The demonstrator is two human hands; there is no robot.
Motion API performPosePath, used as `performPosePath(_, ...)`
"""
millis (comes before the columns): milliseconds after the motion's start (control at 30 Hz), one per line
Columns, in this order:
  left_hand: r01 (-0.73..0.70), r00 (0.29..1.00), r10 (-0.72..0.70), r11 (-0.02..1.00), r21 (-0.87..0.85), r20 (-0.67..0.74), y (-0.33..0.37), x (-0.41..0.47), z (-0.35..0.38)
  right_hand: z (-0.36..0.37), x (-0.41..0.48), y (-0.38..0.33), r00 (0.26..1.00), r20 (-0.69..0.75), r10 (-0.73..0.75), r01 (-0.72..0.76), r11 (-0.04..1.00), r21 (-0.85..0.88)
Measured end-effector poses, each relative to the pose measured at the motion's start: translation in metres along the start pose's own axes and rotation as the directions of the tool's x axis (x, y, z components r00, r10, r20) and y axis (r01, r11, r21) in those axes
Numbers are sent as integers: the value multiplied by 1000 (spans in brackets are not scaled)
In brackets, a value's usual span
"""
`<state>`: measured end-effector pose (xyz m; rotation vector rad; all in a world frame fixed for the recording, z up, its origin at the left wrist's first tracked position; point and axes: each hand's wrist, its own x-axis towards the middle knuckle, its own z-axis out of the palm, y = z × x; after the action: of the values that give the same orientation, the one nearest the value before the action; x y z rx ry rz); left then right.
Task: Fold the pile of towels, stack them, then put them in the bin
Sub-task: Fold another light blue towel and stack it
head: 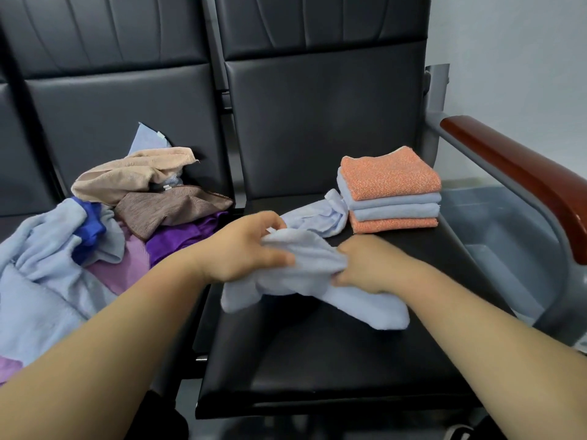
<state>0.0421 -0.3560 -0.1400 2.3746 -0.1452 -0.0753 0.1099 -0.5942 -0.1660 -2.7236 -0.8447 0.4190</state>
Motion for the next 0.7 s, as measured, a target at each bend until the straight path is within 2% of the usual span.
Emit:
performPosePath(67,31,998,-44,965,260,46,-8,2,1,-11,5,8,992,-122,19,6,979,204)
performPosePath(100,27,998,-42,957,289,44,-12,3,0,-15,5,12,985,-165,43,19,934,357)
performPosePath(167,1,1000,-5,988,152,25,-18,2,-2,-17,3,16,979,-195,53,72,808,584)
performPosePath(233,-1,999,-4,993,-118,-39,-14,1,-2,-14,1,17,991,-136,-4,99,709,698)
performPosePath(267,-7,996,-19,961,-277,-88,-11,2,-2,-12,-1,15,996,-80,-49,91,706,703)
performPosePath(333,-10,983,-94,835,-550,-160,-3,5,3,-9,-5,10,992,45,-120,72,812,580)
performPosePath(400,9,978,-148,727,-687,-144,3,7,7,-4,-2,8,989,70,-127,95,933,346)
performPosePath(433,16,985,-131,720,-694,-113,4,7,8,-2,2,8,992,34,-123,112,967,230)
performPosePath(467,27,994,-93,750,-661,-65,5,6,7,-3,6,10,993,-31,-117,120,984,131)
performPosePath(500,25,999,-38,830,-558,-12,4,4,6,-5,10,13,988,-115,-106,112,992,50)
performPosePath(533,19,999,-3,933,-359,47,1,4,4,-8,12,15,978,-189,-91,99,995,30)
performPosePath(567,15,996,-6,996,-93,89,0,3,4,-13,13,17,968,-242,-68,93,991,96)
performPosePath(600,22,996,-32,992,121,83,-2,3,4,-17,10,17,965,-261,-38,99,969,225)
performPosePath(633,34,998,-44,980,195,49,-5,3,3,-20,7,18,966,-259,-11,108,925,364)
performPosePath(667,32,999,-33,990,136,8,-6,3,1,-23,2,16,972,-235,-1,121,860,495)
performPosePath(700,20,1000,-20,1000,-12,-16,-6,2,-1,-24,-3,13,978,-210,-16,141,789,599)
